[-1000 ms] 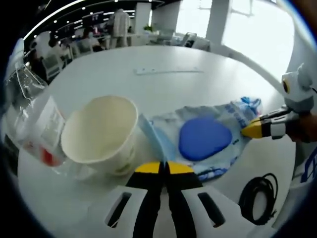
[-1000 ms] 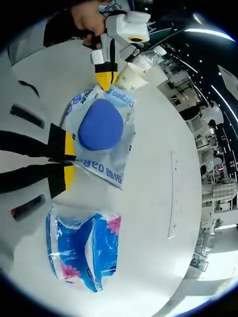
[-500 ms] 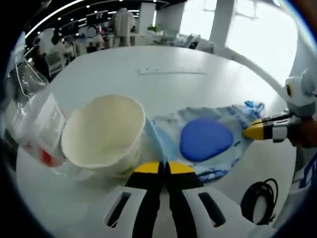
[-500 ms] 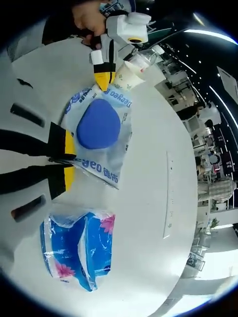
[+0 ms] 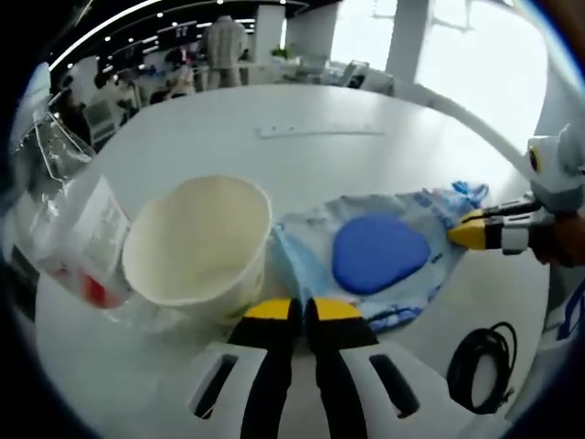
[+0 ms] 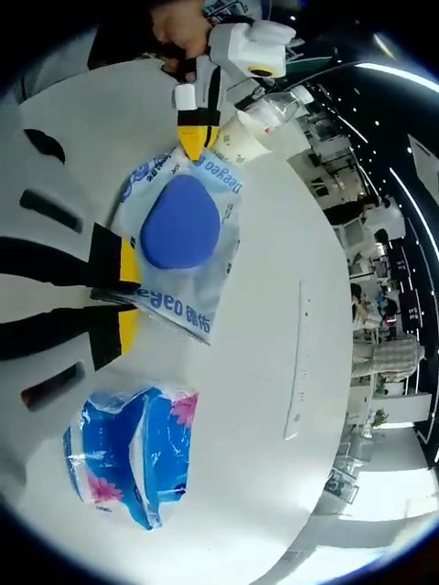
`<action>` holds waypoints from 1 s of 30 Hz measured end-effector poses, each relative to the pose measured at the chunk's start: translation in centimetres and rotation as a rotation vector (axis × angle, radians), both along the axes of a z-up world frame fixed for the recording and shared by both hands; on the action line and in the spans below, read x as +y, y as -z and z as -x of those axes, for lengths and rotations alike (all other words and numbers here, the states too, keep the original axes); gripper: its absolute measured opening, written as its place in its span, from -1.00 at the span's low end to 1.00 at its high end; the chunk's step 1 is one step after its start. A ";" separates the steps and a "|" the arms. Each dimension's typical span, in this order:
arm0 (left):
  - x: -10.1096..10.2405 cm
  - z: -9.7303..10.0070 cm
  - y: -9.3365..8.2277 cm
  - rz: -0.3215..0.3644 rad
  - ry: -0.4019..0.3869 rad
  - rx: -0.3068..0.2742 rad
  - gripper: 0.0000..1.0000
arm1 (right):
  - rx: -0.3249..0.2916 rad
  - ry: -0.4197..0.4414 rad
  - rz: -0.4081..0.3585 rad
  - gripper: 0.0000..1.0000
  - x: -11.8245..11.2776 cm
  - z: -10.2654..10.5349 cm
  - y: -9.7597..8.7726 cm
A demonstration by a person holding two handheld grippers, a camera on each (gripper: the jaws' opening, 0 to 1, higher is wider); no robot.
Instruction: Arrange the tabletop items into an orderly group along one side of the table until the central work area is clear of visible clutter.
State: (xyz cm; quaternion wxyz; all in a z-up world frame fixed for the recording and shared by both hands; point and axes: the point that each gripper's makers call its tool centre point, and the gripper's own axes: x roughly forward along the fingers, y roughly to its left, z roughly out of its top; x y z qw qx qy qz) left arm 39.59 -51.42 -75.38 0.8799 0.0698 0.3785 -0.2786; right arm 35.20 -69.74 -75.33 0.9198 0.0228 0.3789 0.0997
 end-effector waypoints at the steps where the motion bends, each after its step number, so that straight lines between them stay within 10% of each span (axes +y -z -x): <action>1: 0.1 -0.1 -0.1 -0.008 0.001 -0.009 -0.84 | -0.004 0.003 -0.003 -0.89 0.0 0.0 0.0; 19: 0.5 1.6 -1.9 -0.025 0.031 -0.043 -0.78 | -0.049 -0.029 0.047 -0.77 0.0 1.2 -1.4; 30: 0.9 4.9 -6.1 0.008 0.084 -0.172 -0.69 | -0.083 -0.062 0.057 -0.65 0.5 2.7 -2.8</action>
